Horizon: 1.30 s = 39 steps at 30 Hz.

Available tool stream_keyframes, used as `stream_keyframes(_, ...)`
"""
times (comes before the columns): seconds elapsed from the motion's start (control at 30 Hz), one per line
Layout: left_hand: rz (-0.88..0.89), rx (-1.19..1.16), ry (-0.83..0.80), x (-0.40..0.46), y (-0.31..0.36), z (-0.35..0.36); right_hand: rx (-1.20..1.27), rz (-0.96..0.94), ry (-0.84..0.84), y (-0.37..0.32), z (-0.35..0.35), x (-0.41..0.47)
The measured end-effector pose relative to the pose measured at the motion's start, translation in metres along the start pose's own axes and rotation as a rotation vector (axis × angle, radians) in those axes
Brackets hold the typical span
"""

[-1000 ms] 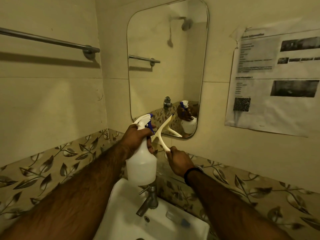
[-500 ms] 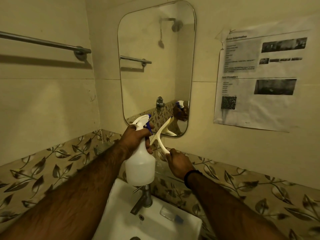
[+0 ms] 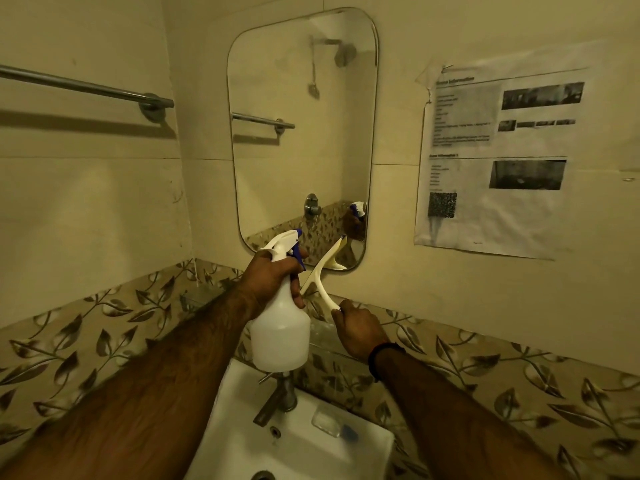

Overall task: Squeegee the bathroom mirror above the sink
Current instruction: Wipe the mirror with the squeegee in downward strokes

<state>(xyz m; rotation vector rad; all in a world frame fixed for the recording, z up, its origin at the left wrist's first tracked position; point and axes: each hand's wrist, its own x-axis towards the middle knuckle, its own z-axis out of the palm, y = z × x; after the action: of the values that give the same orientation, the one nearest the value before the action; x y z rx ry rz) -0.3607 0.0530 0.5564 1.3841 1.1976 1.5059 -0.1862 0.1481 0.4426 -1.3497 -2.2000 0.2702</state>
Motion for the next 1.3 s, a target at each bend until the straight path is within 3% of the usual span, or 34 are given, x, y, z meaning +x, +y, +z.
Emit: stream_keyframes(1.3,-0.028,-0.039,-0.048,-0.013,0.002,0.03,-0.061,0.06,0.003,0.029,-0.031,-0.048)
